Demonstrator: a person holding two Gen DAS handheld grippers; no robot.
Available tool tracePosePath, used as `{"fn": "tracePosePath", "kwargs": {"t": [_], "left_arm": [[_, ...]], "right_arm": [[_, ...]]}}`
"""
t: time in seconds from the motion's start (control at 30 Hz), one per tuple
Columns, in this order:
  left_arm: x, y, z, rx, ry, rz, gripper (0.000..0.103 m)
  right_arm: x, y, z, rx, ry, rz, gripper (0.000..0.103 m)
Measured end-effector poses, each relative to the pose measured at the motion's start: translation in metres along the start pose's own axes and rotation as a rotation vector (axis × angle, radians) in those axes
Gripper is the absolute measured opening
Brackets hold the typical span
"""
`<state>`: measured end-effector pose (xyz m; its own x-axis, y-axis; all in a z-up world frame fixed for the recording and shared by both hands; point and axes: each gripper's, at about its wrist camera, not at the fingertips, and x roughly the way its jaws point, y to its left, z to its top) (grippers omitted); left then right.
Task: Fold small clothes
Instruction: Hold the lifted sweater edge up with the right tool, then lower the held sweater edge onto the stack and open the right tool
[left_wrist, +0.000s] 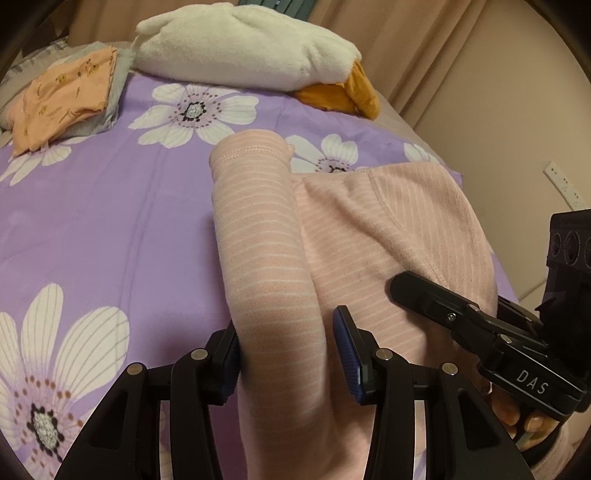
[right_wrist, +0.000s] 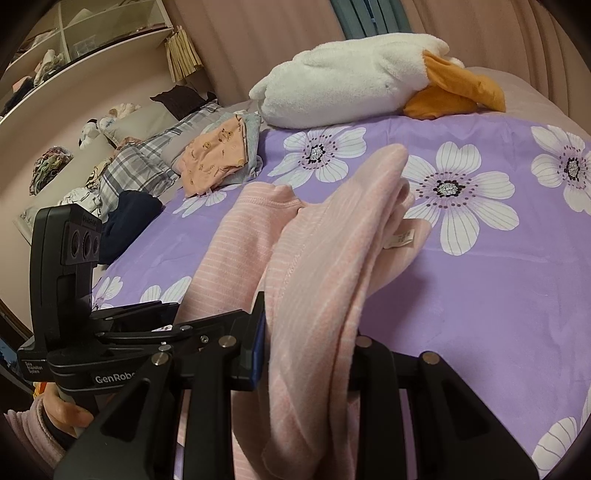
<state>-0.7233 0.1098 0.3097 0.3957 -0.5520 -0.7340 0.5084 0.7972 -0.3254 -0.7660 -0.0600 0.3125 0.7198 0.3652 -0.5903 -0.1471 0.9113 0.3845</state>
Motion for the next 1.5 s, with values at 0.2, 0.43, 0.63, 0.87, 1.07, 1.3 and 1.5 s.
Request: {"fn": "tracePosePath", "kwargs": {"t": [0.2,0.43,0.63,0.87,1.07,1.3,1.5], "left_arm": [[0.011,0.007,0.002,-0.009,0.029,0.016,0.045],[0.023,0.013,0.0,-0.02,0.065,0.034,0.045],[0.029,0.017,-0.002,-0.026,0.08,0.05,0.045],[0.033,0.019,-0.004,-0.024,0.091,0.068,0.045],[0.032,0.024,-0.006,-0.036,0.098,0.062,0.045],[0.032,0.028,-0.008,-0.047,0.1,0.051,0.045],[0.028,0.029,-0.011,-0.048,0.097,0.052,0.045]], "right_arm": [[0.015,-0.004,-0.002,0.017,0.026,0.001,0.027],[0.032,-0.011,-0.007,0.043,0.061,0.005,0.027],[0.041,-0.018,-0.012,0.071,0.084,0.004,0.028],[0.047,-0.028,-0.014,0.107,0.107,-0.001,0.029],[0.052,-0.041,-0.019,0.157,0.131,0.009,0.031],[0.054,-0.058,-0.027,0.259,0.145,0.066,0.033],[0.052,-0.065,-0.032,0.318,0.146,0.095,0.036]]}}
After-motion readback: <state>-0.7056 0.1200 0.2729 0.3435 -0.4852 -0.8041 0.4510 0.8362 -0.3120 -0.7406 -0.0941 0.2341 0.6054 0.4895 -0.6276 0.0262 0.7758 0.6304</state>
